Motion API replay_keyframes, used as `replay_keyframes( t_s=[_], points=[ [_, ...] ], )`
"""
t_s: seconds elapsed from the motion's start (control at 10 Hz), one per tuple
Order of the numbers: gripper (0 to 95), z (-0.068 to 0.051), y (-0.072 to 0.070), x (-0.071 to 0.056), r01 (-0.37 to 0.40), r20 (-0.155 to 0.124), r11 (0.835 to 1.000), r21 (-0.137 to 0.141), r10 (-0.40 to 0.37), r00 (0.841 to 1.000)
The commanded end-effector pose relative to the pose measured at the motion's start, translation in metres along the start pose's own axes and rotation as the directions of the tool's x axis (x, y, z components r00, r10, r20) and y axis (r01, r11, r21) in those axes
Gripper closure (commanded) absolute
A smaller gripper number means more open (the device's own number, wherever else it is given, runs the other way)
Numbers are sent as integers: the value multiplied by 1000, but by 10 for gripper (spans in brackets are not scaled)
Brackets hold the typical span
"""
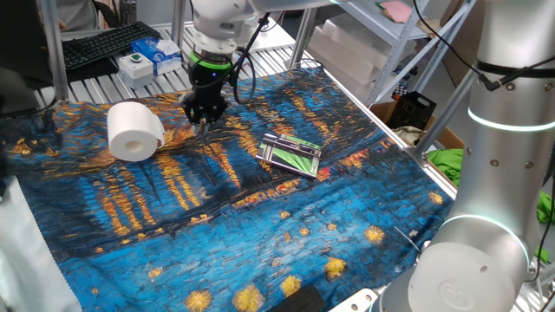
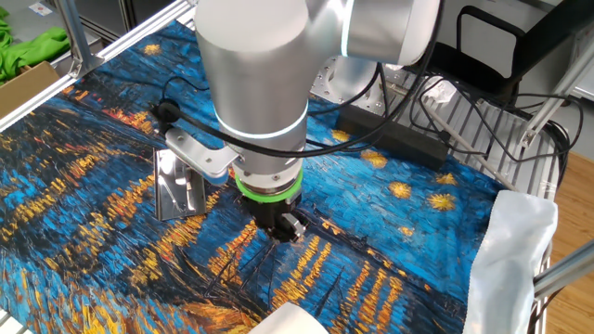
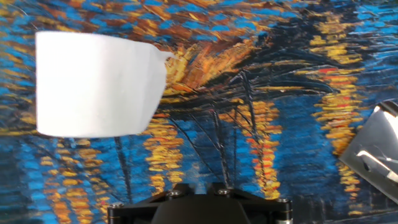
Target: Put the toilet paper on its holder
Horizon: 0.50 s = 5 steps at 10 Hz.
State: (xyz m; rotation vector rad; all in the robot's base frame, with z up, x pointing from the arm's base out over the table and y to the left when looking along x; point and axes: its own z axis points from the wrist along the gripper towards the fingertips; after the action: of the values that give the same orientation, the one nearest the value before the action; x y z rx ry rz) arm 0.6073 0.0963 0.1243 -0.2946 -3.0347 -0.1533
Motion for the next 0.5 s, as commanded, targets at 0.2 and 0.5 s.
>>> replay_keyframes(
  t_s=[0.2, 0.5],
  points=[
    [760, 5, 24, -18, -55, -12, 999, 3, 55, 998],
    [570, 3, 50, -34, -142, -21, 990, -9, 141, 990]
  ],
)
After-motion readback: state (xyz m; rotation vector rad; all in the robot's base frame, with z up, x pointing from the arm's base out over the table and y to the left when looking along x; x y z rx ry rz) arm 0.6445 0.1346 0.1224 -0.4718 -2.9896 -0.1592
